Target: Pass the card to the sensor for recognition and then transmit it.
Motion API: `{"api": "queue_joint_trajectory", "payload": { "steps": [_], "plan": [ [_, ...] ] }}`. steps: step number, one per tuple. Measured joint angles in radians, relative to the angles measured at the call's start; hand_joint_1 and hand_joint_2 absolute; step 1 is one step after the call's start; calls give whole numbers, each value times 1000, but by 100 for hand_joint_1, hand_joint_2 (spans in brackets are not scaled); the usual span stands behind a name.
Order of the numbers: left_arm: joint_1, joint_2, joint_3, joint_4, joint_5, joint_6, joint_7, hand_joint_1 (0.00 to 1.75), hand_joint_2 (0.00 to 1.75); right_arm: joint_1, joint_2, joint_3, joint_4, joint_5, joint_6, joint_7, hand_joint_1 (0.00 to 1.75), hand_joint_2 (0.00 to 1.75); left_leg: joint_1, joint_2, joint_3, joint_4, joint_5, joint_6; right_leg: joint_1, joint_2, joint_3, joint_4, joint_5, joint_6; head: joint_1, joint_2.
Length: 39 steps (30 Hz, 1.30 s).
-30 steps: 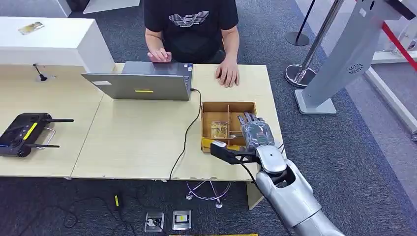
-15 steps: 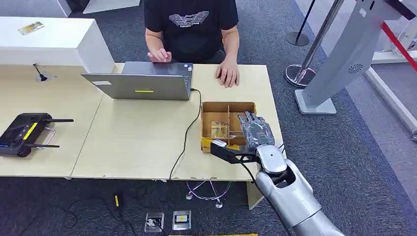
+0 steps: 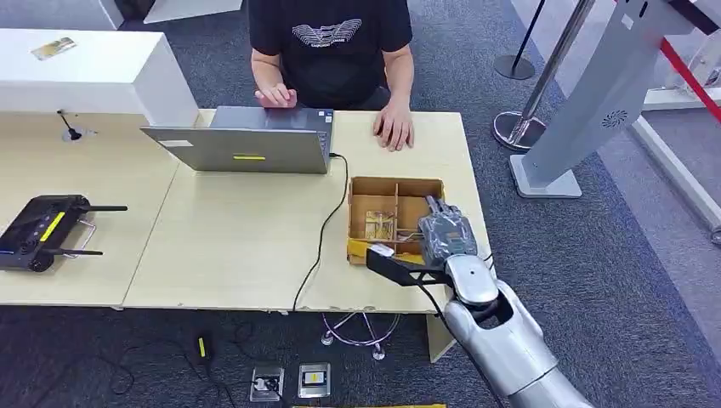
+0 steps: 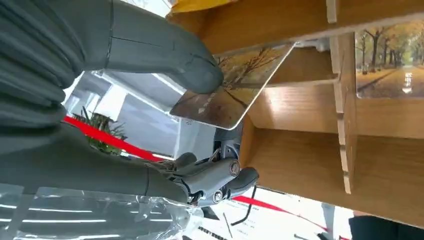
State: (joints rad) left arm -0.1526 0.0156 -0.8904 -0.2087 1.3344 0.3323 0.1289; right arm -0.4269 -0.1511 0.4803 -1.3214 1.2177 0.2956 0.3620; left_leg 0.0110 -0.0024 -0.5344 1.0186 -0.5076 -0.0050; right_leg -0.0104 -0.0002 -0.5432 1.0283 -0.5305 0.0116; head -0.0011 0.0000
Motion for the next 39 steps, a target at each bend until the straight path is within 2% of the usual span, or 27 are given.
{"api": "queue_joint_trajectory", "payload": {
  "steps": [2, 4, 16, 25, 27, 28, 29, 30, 32, 34, 36, 39],
  "plan": [
    [0, 0, 0, 0, 0, 2, 0, 0, 0, 3, -2, 0, 0, -3, -3, 0, 159, 175, 0, 0, 0, 0, 0, 0, 0, 0, 0, 0, 0, 0, 0, 0],
    [0, 0, -2, 0, 0, 3, 0, 0, 0, 6, -3, 0, 0, -6, -10, -1, 175, 175, 0, 0, 0, 0, 0, 0, 0, 0, 0, 0, 0, 0, 0, 0],
    [0, 1, -16, 0, -11, -11, -5, 0, 0, -5, -1, 0, -16, -13, -48, -26, 175, 175, 0, 0, 0, 0, 0, 0, 0, 0, 0, 0, 0, 0, 0, 0],
    [-2, 4, -40, 0, -47, -52, -29, 0, 0, -135, 63, 0, -124, 15, -67, -100, 175, 175, 0, 0, 0, 0, 1, -1, 0, 0, 0, 2, 0, -1, 0, 0],
    [-3, 6, -45, 0, -48, -72, -55, 0, 0, -158, 83, 0, -132, 22, -78, -114, 175, 175, 0, 0, 0, 0, 1, -1, 0, 0, 0, 2, 0, -1, 0, 0],
    [-9, 11, -45, 0, -36, -82, -93, 0, 0, -168, 94, 0, -134, 22, -92, -135, 175, 175, 0, 0, 0, 0, 2, 0, 0, -1, 0, 2, 0, -1, 0, 0],
    [-28, 14, -45, 0, -28, -82, -114, 0, 0, -179, 104, 1, -133, 22, -107, -149, 175, 175, 0, -1, -1, 0, 3, -1, 0, -1, -1, 2, 1, -1, 0, 0],
    [-62, 20, -45, -1, -29, -75, -108, 0, 0, -190, 118, 3, -129, 23, -128, -158, 175, 175, 0, -3, -4, 0, 6, -1, 0, -4, -3, 2, 2, 0, 0, 0],
    [-175, 31, -45, -11, -59, -51, -46, 0, 0, -224, 159, 22, -99, 33, -184, -161, 175, 175, 1, -13, -14, 0, 12, -4, 1, -13, -9, 2, 7, -2, 1, 0],
    [-255, 35, -45, -11, -88, -39, -22, 0, 0, -252, 203, 40, -53, 42, -235, -162, 175, 175, 2, -13, -16, 0, 15, -4, 2, -15, -11, 3, 9, -4, 0, 0],
    [-306, 37, -44, -15, -117, -27, -22, 0, 0, -282, 234, 55, 13, 45, -280, -162, 175, 175, 2, -12, -15, 0, 15, -5, 2, -14, -11, 4, 11, -5, 0, 0],
    [-334, 33, -40, -20, -148, -14, -32, 0, 0, -330, 278, 60, 126, 45, -331, -169, 175, 175, 2, -9, -15, 0, 16, -5, 2, -9, -13, 4, 12, -6, 0, 0]
  ]
}}
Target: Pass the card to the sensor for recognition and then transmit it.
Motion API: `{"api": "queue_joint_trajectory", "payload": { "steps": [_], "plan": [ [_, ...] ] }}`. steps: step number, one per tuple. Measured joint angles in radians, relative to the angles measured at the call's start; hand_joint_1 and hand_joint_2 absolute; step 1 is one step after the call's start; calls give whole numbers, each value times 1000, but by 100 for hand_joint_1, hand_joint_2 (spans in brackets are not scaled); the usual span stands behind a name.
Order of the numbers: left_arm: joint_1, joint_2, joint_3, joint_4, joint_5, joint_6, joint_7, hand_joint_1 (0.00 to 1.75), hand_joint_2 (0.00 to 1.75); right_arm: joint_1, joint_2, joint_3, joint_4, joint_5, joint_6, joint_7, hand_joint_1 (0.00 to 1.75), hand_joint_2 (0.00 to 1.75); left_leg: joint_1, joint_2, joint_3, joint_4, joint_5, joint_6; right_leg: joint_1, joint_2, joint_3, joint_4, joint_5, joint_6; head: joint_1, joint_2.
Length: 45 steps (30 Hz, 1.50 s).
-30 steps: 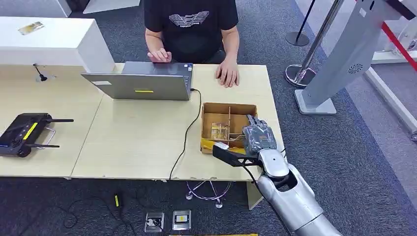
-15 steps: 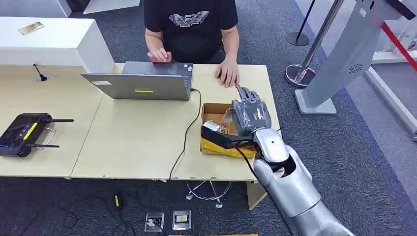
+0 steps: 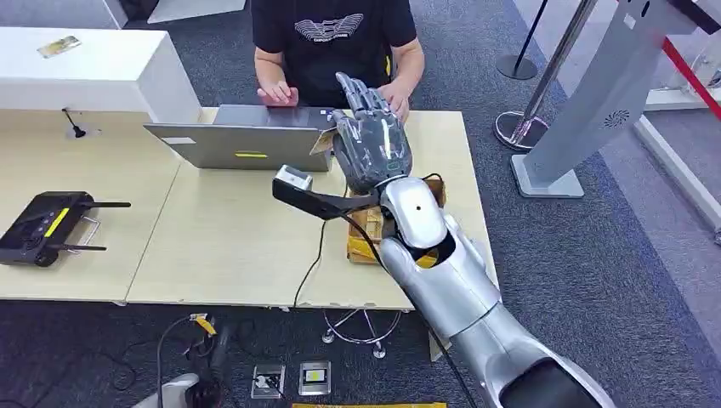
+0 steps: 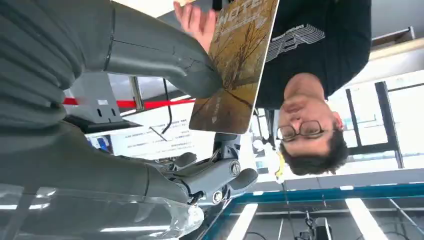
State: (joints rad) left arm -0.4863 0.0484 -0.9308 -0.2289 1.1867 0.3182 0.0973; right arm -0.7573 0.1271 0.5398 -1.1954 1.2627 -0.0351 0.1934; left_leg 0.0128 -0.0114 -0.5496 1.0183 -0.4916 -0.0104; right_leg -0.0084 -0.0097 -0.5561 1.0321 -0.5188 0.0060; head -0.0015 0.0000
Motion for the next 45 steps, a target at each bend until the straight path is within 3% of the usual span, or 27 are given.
{"api": "queue_joint_trajectory", "payload": {
  "steps": [4, 12, 35, 36, 37, 38, 45],
  "plan": [
    [3, -14, 1, -7, -15, 19, -10, 0, 0, -53, 46, 0, 129, 9, -50, -2, 175, 175, 0, -1, -2, 0, 0, 0, 0, 0, -2, -1, 0, 0, 2, 0],
    [2, -35, 2, -11, -43, 34, -10, 0, 0, -103, 85, 1, 297, 20, -65, 8, 175, 175, 0, 0, -2, 0, 0, 0, 0, 1, -3, -1, 0, 0, 1, 0],
    [-10, -35, 36, -16, -98, 37, 11, 0, 0, -106, 92, 0, 440, 58, -116, 25, 175, 175, 0, 3, -2, 0, 0, 0, 0, 4, -4, -1, 1, 0, 1, 0],
    [-10, -34, 38, -16, -101, 38, 11, 0, 0, -106, 92, 0, 446, 59, -120, 25, 145, 175, 0, 3, -2, 0, 0, 0, 0, 5, -4, -1, 1, 0, 1, 0],
    [-10, -34, 41, -16, -104, 40, 11, 0, 0, -106, 92, 0, 451, 61, -125, 26, 14, 175, 0, 3, -2, 1, 0, 0, 0, 5, -4, -1, 1, 0, 1, 0],
    [-10, -33, 43, -16, -105, 42, 11, 0, 0, -107, 92, 0, 457, 63, -131, 26, 0, 0, 0, 3, -2, 0, 0, 0, 0, 5, -4, -1, 1, 0, 1, 0],
    [-10, -35, 66, -18, -125, 57, 11, 0, 0, -125, 92, 0, 513, 69, -153, 11, 0, 0, 0, 3, -2, 1, 0, 0, 0, 5, -4, -1, 1, 0, 1, 0]
  ]
}}
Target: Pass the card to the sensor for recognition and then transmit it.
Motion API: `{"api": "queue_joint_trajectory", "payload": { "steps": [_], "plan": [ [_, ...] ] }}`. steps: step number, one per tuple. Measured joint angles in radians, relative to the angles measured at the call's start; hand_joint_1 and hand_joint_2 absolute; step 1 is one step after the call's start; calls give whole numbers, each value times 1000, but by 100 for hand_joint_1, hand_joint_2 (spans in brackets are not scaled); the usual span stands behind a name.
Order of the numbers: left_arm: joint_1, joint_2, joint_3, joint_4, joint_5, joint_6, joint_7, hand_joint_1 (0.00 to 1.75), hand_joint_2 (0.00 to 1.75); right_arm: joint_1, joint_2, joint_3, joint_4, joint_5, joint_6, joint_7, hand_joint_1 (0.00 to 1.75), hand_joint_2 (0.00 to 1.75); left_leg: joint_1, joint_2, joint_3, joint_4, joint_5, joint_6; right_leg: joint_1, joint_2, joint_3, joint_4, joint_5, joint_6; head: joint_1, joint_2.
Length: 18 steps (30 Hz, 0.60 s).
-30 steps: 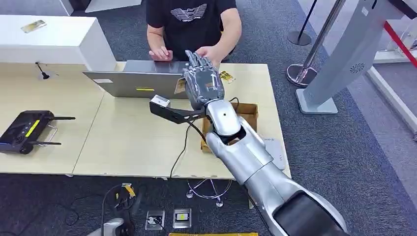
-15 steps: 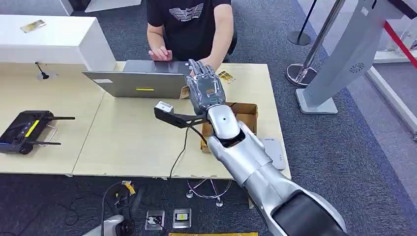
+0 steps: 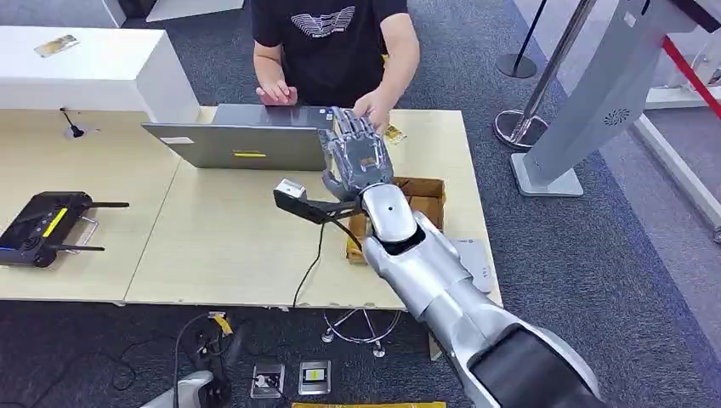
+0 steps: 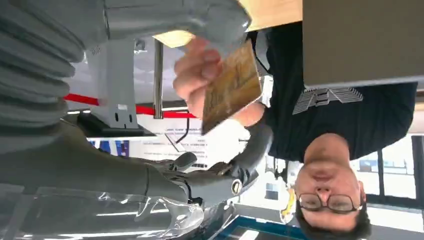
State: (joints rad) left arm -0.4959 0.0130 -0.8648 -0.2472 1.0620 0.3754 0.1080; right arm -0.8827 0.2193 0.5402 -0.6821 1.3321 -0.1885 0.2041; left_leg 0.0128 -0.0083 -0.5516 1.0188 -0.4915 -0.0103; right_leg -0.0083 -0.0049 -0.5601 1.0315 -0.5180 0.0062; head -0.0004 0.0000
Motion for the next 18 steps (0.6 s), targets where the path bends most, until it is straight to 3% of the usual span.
{"api": "queue_joint_trajectory", "payload": {
  "steps": [13, 18],
  "plan": [
    [-1, -5, 64, 0, -34, 26, -14, 0, 0, -48, -28, -19, 51, -47, -66, -72, 0, 0, 0, 2, 0, 0, 0, 0, 0, 1, -1, 0, 0, 0, 0, 0],
    [-20, -3, 117, 0, -14, 69, -90, 0, 0, -89, -99, -81, 75, -164, -66, -127, 0, 0, 0, 2, 0, 1, 1, 1, 0, 2, -2, 0, 2, 0, 0, 0]
  ]
}}
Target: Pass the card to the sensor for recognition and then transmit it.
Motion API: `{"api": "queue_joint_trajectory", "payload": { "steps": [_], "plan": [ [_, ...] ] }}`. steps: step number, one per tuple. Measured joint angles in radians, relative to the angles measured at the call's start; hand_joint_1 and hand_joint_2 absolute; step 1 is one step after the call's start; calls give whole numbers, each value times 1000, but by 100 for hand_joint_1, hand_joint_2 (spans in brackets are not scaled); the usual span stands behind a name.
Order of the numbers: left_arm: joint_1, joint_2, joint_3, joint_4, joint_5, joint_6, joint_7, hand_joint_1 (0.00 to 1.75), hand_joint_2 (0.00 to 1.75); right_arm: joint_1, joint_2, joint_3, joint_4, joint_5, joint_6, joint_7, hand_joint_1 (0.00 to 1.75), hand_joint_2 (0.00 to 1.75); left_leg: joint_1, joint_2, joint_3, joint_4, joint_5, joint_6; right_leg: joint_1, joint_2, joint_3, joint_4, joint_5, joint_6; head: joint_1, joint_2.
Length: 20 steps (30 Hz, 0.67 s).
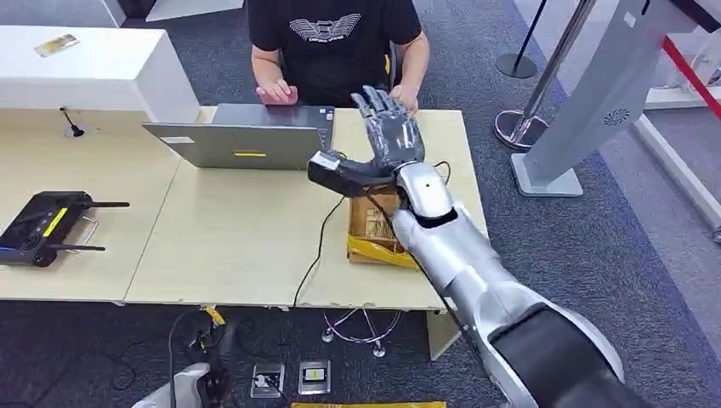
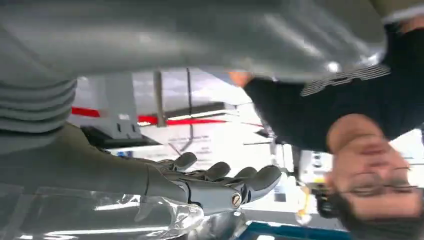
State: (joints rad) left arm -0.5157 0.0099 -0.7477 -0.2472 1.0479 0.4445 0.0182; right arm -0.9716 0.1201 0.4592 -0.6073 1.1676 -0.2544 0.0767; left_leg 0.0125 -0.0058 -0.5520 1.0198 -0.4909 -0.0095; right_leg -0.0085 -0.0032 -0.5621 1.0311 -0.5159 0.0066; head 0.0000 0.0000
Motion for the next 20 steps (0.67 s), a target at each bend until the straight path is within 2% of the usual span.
{"api": "queue_joint_trajectory", "payload": {
  "steps": [4, 7, 8, 9, 10, 11, 12, 16, 17, 18, 19, 20],
  "plan": [
    [-3, 18, 52, 0, 14, 29, -74, 0, 0, -22, -114, -73, 21, -112, 6, -13, 0, 0, 0, 2, -2, 2, 0, 0, 0, 2, -2, 0, 2, 1, -1, 0],
    [9, 25, 78, 0, -20, 7, -83, 0, 0, -22, -205, -132, 33, -197, 6, -16, 0, 0, 0, 2, -6, 3, 0, 0, 0, 2, -5, 0, 2, 2, 0, 0],
    [32, 42, 79, 0, -66, -28, -74, 0, 0, -15, -241, -154, 37, -216, -6, 11, 0, 0, 0, 4, -5, 3, -1, 0, 0, 4, -5, 0, 2, 2, 0, 0],
    [87, 72, 79, 2, -106, -109, -90, 0, 0, 8, -280, -179, 37, -267, -6, 27, 0, 0, 0, 6, -1, 2, -4, 0, 0, 5, -3, -1, 1, 1, -3, 0],
    [147, 125, 78, 8, -118, -251, -153, 0, 0, 55, -341, -221, 31, -326, 17, 11, 0, 0, 3, 8, 6, 1, -8, 0, 2, 6, 6, -4, -2, 1, -1, 0],
    [209, 175, 78, 18, -123, -360, -216, 0, 0, 113, -407, -262, 17, -385, 45, -18, 0, 0, 6, 7, 13, 1, -14, 1, 6, 5, 14, -7, -6, 0, -4, 0],
    [242, 211, 78, 27, -124, -410, -251, 0, 0, 157, -459, -289, 11, -409, 57, -39, 0, 0, 8, 6, 14, 2, -14, 2, 7, 4, 17, -8, -8, -1, -5, 0],
    [248, 222, 78, 29, -125, -421, -258, 0, 0, 166, -474, -298, 11, -414, 59, -42, 0, 0, 8, 5, 13, 2, -14, 2, 8, 4, 18, -8, -8, 0, -4, 0],
    [284, 247, 77, 34, -128, -441, -273, 0, 0, 205, -514, -319, 12, -418, 64, -60, 0, 0, 7, 2, 10, 2, -15, 1, 7, 1, 15, -7, -8, 0, 2, 0],
    [362, 305, 76, 48, -145, -446, -275, 0, 0, 258, -591, -361, 18, -421, 63, -95, 0, 0, 5, 8, 3, 2, -15, 1, 5, 7, 3, -7, -8, 0, -1, 0],
    [364, 350, 74, 57, -174, -442, -269, 0, 0, 338, -658, -415, 42, -451, 39, -153, 0, 0, 5, 3, 2, 0, -15, 1, 5, 2, 4, -7, -8, 0, 1, 0],
    [364, 350, 73, 56, -176, -443, -263, 0, 0, 357, -668, -426, 51, -458, 34, -160, 0, 0, 5, 3, 2, 0, -15, 1, 6, 1, 5, -7, -8, 0, 1, 0]
  ]
}}
